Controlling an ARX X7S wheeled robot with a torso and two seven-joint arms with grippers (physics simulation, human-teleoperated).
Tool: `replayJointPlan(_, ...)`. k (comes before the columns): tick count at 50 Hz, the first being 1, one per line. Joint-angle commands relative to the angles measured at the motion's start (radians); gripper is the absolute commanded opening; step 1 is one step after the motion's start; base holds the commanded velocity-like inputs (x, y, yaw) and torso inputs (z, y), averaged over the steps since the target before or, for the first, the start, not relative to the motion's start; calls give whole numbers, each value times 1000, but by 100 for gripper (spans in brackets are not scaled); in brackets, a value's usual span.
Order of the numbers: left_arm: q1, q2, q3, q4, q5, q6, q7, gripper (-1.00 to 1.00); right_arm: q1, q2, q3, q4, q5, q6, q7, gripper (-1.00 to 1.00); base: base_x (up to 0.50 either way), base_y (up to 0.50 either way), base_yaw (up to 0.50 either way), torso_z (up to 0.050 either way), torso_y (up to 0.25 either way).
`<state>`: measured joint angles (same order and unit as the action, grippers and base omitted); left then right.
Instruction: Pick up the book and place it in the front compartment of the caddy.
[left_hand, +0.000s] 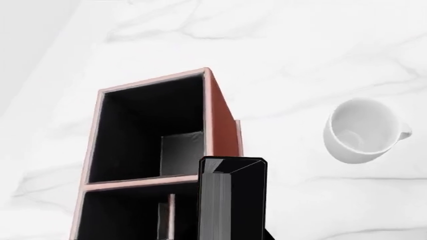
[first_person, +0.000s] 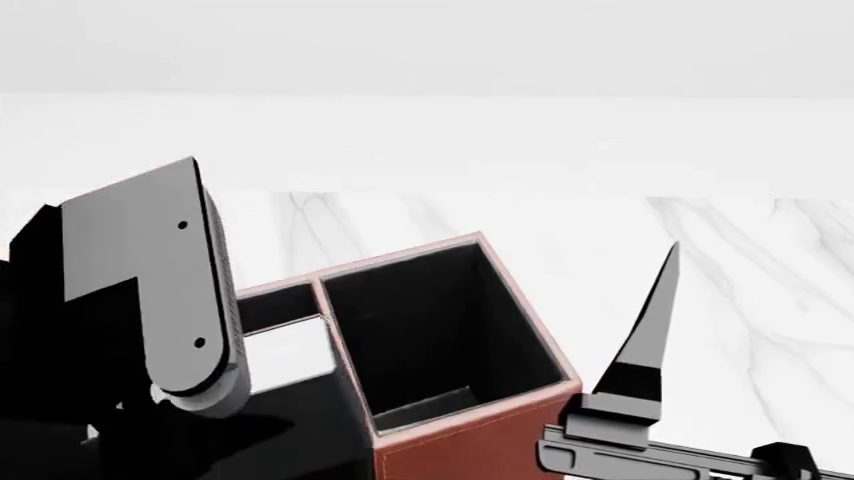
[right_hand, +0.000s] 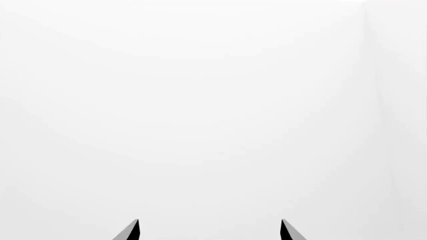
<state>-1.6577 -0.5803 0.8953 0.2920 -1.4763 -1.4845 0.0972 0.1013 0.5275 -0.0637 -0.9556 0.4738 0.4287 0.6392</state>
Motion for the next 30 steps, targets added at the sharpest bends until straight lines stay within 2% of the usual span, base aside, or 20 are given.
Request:
replayJointPlan(1,-136,57,75,-156,177,37,152,-100,-1,6,12,2,15,-7,4,100,0,0,0,0,0)
replayJointPlan(12,-211,101,202,-281,306,71,279,-100,-3,13,24,-6,27,-9,13,100,0,0,0,0,1)
replayJointPlan(20,-221,117,236,-323,327,71,296,-100,-1,18,30,-9,36,-8,19,100,0,0,0,0,1)
replayJointPlan(22,-231,113,288,-316,361,74,325,-100,0,21,33,-14,40,-5,22,100,0,0,0,0,0)
replayJointPlan(30,-213,115,307,-337,387,114,330,-100,0,22,27,-7,36,-13,22,100,0,0,0,0,1)
